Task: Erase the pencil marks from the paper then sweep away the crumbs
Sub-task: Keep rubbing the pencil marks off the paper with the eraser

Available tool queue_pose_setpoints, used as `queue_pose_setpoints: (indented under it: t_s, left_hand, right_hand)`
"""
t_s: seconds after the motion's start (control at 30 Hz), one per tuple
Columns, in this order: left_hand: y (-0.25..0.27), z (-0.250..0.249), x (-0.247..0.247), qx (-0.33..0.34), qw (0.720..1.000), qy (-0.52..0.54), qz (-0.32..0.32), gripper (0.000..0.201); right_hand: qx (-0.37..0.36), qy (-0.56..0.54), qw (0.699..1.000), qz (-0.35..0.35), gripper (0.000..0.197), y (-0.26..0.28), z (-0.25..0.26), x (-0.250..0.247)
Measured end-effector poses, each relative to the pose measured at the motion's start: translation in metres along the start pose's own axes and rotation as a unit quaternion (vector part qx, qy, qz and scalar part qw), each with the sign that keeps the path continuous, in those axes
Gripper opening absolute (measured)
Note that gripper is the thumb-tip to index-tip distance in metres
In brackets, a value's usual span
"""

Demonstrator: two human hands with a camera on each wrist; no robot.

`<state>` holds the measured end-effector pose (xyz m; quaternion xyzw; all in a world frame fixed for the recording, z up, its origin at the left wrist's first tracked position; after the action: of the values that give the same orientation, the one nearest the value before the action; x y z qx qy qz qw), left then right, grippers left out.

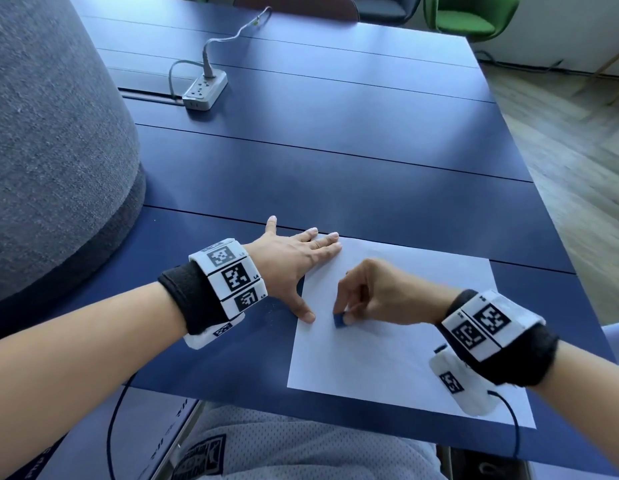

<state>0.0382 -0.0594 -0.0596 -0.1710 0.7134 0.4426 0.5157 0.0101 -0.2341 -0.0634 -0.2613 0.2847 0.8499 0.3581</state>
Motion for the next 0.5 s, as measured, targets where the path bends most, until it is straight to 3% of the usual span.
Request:
queue_pose_setpoints:
  t_s: [0.07,0.17,0.2,0.37,0.4,0.5]
  left_hand:
    - [0.0,0.0,-0.001,0.0,1.0,-0.002,0.001,0.125]
    - [0.0,-0.001,-0.001,-0.002,1.0,0.0,0.005,0.125]
    - [0.0,-0.001,-0.001,-0.002,1.0,0.001,0.006,0.125]
    - [-0.001,0.0,0.0,-0.003,1.0,0.0,0.004,0.126]
    - [-0.001,0.0,0.001,-0.002,1.0,-0.001,0.004,0.126]
    - [-0.002,0.0,0.002,-0.003,1.0,-0.002,0.002,0.127]
  right_hand:
    - [-0.006,0.013,1.0,0.006,0.011,-0.005,0.001,-0.003]
    - [0.002,-0.007,0.993,-0.114,0.01,-0.014,-0.004,-0.012]
    - [0.003,-0.016,0.992,-0.125,0.01,-0.013,-0.005,-0.011]
    - [-0.004,0.016,0.998,0.052,0.014,0.005,0.003,0.005]
    - [-0.002,0.028,0.999,0.036,0.014,0.002,0.002,0.001]
    - [0.032,0.029,0.993,-0.107,0.01,-0.014,-0.01,-0.019]
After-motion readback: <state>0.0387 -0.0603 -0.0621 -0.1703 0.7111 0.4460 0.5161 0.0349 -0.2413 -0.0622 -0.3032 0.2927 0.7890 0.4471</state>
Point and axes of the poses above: each hand's wrist, its own y-axis away from the middle knuckle, its own x-axis out of the palm, z = x × y, the point moved 2 cm from there along -y, towards the middle knuckle, and after that the axes turned 7 degrees about -z, right-handed, at the moved point
